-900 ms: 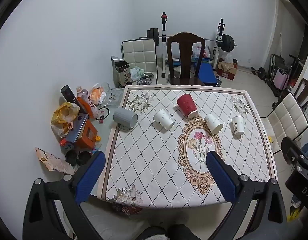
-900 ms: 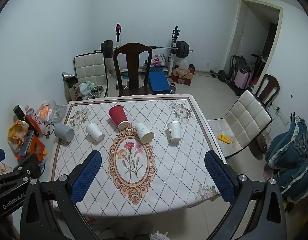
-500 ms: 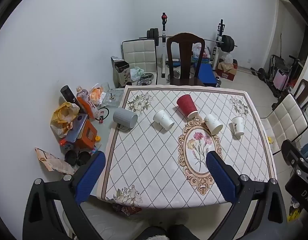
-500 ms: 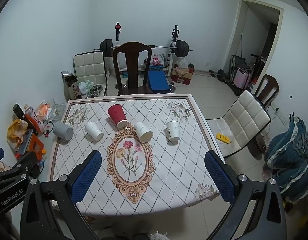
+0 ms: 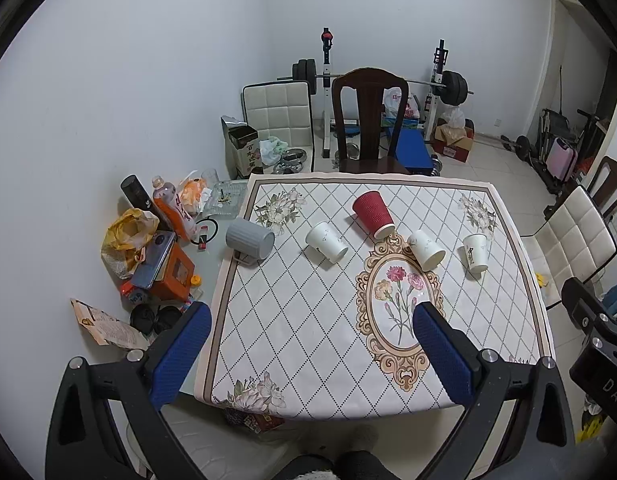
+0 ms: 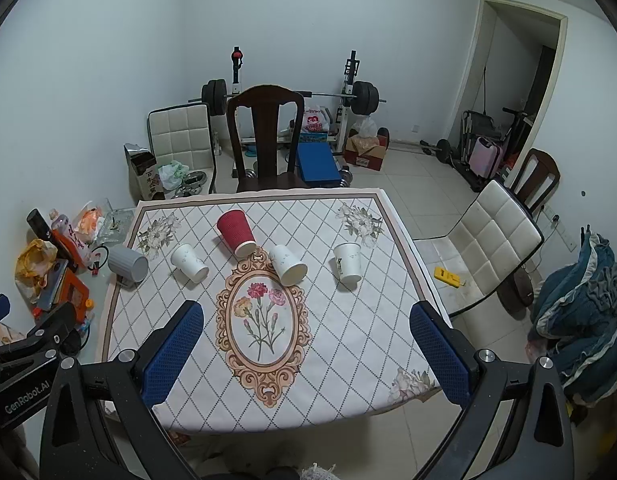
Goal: Flip cup upright
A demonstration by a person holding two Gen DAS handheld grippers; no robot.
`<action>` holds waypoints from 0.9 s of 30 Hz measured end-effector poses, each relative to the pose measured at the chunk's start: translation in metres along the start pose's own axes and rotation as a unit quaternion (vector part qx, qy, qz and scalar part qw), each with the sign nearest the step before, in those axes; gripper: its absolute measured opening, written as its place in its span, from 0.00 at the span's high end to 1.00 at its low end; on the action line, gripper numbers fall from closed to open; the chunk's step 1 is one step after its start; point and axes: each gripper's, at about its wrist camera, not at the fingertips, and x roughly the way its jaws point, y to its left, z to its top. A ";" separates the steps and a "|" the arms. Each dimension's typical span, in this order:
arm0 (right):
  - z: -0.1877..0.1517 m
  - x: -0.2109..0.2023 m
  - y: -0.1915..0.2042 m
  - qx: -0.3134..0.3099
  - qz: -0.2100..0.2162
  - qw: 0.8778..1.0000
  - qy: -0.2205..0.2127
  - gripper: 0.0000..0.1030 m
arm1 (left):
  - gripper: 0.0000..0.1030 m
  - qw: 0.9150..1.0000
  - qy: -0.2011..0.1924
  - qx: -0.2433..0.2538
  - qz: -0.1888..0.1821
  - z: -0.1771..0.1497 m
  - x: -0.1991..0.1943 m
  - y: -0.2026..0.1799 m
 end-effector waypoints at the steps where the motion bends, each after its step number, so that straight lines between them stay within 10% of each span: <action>1: 0.000 0.000 0.000 0.000 0.000 1.000 0.000 0.00 | 0.00 1.000 -0.001 0.000 0.001 -0.001 -0.001 0.000; 27: 0.001 -0.001 -0.002 -0.001 0.000 1.000 0.003 0.00 | 0.00 1.000 -0.002 0.000 -0.002 0.003 -0.001 -0.003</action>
